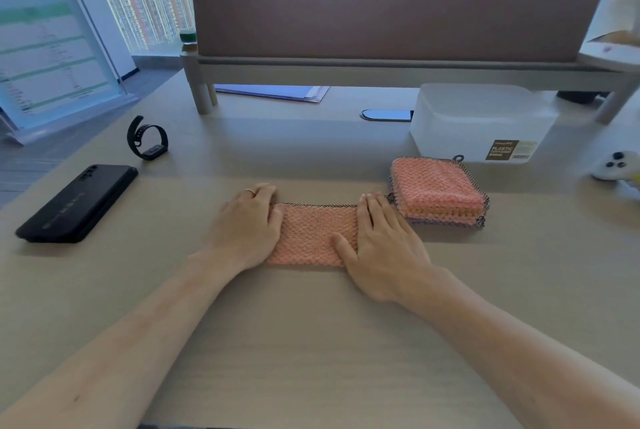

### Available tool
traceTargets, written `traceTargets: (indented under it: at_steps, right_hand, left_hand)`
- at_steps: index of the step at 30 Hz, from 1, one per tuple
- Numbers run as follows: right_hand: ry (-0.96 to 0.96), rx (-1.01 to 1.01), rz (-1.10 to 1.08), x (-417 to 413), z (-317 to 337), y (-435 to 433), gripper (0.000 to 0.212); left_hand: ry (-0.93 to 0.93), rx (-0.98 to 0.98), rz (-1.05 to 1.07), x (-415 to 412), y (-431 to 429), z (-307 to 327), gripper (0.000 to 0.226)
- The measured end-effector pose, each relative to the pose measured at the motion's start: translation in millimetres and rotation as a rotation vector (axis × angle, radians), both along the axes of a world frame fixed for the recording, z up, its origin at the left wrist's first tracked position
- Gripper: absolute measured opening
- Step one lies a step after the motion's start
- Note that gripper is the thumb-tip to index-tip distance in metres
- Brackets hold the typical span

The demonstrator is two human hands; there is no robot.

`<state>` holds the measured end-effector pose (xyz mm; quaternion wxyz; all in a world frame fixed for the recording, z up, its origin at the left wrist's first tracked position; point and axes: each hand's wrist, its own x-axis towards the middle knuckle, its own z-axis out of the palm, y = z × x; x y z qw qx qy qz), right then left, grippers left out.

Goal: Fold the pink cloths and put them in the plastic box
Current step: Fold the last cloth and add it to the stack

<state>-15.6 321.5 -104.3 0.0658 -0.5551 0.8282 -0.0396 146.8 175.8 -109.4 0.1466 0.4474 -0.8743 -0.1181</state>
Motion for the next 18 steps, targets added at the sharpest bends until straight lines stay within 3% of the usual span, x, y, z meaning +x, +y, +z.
traceTargets:
  at_steps: [3, 9, 16, 18]
  right_hand:
    - [0.059, -0.119, 0.090, 12, 12, -10, 0.082]
    - [-0.037, 0.000, 0.150, 27, -3, -37, 0.076]
    - [-0.041, -0.055, 0.154, 24, -8, -34, 0.074]
    - [-0.068, -0.082, 0.170, 24, -6, -33, 0.074]
  left_hand:
    - [-0.003, -0.130, -0.022, 10, -12, 9, 0.023]
    - [-0.169, -0.032, -0.055, 1, -13, 28, 0.030]
    - [0.306, 0.558, 0.039, 6, -22, 65, 0.026]
    - [0.444, 0.766, 0.056, 0, -22, 77, 0.016]
